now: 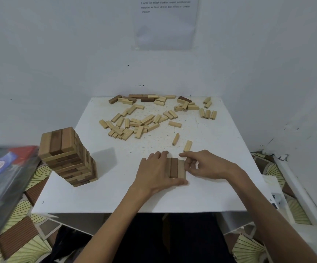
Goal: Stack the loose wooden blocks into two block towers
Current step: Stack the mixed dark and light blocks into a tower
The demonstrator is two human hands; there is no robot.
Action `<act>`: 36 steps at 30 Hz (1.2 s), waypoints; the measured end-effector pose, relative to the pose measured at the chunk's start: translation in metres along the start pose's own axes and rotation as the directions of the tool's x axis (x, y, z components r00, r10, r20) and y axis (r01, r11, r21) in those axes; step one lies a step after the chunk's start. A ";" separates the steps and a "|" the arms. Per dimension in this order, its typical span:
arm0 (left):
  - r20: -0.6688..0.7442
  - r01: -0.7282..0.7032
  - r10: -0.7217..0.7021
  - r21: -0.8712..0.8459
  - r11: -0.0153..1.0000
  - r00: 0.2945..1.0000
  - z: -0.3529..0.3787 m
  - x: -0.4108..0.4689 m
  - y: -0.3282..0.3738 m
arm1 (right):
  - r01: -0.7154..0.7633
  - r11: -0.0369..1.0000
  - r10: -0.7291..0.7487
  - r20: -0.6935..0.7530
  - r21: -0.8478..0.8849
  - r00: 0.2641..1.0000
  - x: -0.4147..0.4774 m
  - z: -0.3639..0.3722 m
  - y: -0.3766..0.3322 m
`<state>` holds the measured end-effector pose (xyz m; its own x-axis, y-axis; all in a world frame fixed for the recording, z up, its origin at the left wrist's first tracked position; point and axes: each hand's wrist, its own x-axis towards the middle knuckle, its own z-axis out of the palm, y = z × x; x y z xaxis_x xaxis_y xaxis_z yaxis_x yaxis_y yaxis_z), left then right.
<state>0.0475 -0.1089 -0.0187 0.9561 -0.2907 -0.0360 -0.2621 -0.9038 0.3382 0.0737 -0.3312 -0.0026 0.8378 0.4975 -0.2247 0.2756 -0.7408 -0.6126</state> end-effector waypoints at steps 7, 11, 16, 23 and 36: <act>-0.102 0.064 -0.067 -0.032 0.997 0.993 0.012 -0.002 0.012 | 0.009 0.992 0.011 -0.163 0.124 0.987 0.001 0.005 -0.003; 0.022 -0.080 0.081 -0.060 0.995 0.996 -0.001 0.005 -0.006 | -0.001 0.997 0.007 -0.069 0.081 0.998 -0.001 0.006 -0.005; 0.166 -0.173 0.231 -0.305 0.936 0.959 -0.014 0.003 -0.024 | -0.006 0.999 0.008 -0.038 0.053 0.999 -0.002 0.015 -0.009; 0.107 -0.138 0.150 -0.116 0.984 0.983 -0.012 -0.008 -0.030 | -0.046 0.997 0.050 -0.068 0.065 0.996 -0.005 0.020 -0.014; 0.177 -0.125 0.166 -0.223 0.967 0.970 -0.021 0.004 -0.031 | -0.069 0.996 0.072 -0.061 0.059 0.996 -0.006 0.020 -0.018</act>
<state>0.0618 -0.0757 -0.0099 0.8608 -0.4878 -0.1451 -0.3436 -0.7673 0.5414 0.0538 -0.3116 -0.0052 0.8829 0.4141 -0.2215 0.1894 -0.7455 -0.6390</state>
